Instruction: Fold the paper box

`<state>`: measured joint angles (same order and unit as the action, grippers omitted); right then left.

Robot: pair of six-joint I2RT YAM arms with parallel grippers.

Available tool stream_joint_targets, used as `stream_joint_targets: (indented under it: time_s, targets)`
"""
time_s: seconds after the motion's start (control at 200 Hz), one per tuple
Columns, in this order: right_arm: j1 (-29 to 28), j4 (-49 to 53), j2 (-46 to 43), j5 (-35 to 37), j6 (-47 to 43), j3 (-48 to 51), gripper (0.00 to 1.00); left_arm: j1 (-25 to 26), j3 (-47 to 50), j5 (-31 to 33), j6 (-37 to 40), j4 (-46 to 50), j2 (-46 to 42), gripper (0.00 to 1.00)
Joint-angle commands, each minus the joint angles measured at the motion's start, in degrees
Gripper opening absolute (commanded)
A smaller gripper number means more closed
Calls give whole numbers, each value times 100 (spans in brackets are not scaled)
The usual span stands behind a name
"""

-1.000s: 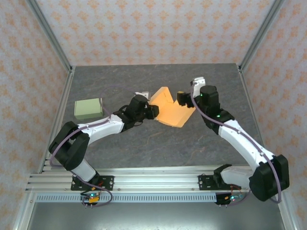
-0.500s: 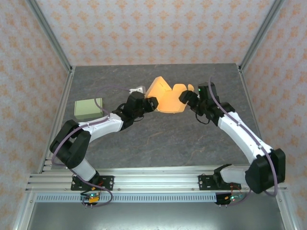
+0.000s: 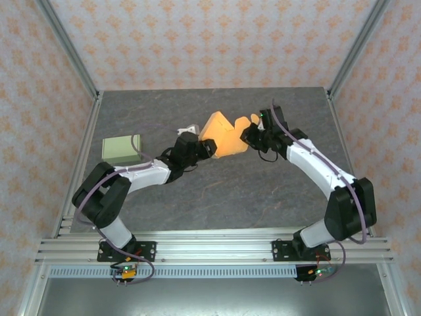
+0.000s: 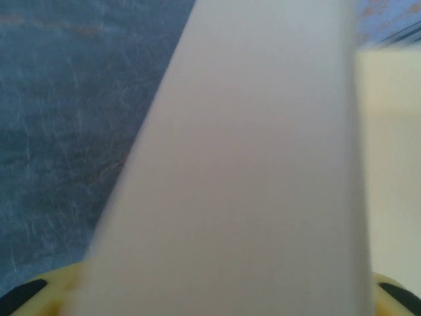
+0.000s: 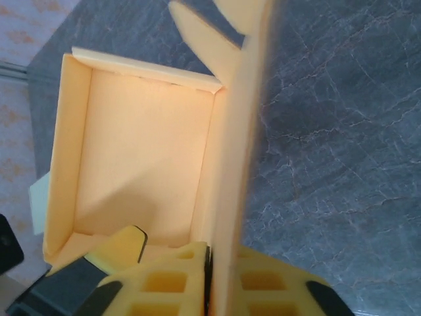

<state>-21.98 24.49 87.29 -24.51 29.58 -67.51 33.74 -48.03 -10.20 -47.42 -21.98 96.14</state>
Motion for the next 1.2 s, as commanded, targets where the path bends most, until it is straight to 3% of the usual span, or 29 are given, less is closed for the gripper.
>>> stream_joint_targets:
  time_s: [0.0,0.17,0.19,0.205,0.395,0.506,0.621,0.801,0.871,0.916,1.011,1.106,1.191]
  targets:
    - [-29,642,318,84,-1193,-397,9,54,200,-180,-156,-418,-44,57]
    - [-34,1504,658,379,-2460,-975,5,45,561,-373,-29,-307,-576,84]
    - [-34,1610,686,440,-2577,-1047,5,38,610,-391,-31,-271,-676,96]
    - [-32,1684,713,462,-2678,-1099,5,44,651,-408,-31,-243,-756,99]
    - [-164,2438,1079,1103,-3972,-1759,3,32,977,-100,417,587,-2027,100]
    - [-459,2381,1159,1634,-5232,-1776,6,-17,1144,779,787,1303,-2735,100]
    - [-777,1966,1104,1917,-6706,-1551,8,-142,1591,1556,976,1166,-3134,100]
    - [-1296,1292,1243,2254,-8531,-1609,15,-669,1460,922,1258,1180,-2520,100]
    - [-1458,1200,1318,2386,-8877,-1750,27,-823,1413,689,1076,1161,-2339,100]
    - [-1561,975,1266,2528,-9041,-1658,43,-890,1369,584,1039,1167,-2257,100]
    - [-1669,456,977,2652,-8956,-1379,48,-953,1251,191,1158,1128,-2173,100]
    - [-1628,-42,384,2580,-8031,-978,53,-954,1119,-328,1495,1075,-2111,100]
    - [-1471,-541,-212,2765,-6449,-544,58,-955,1049,-767,1996,855,-1951,100]
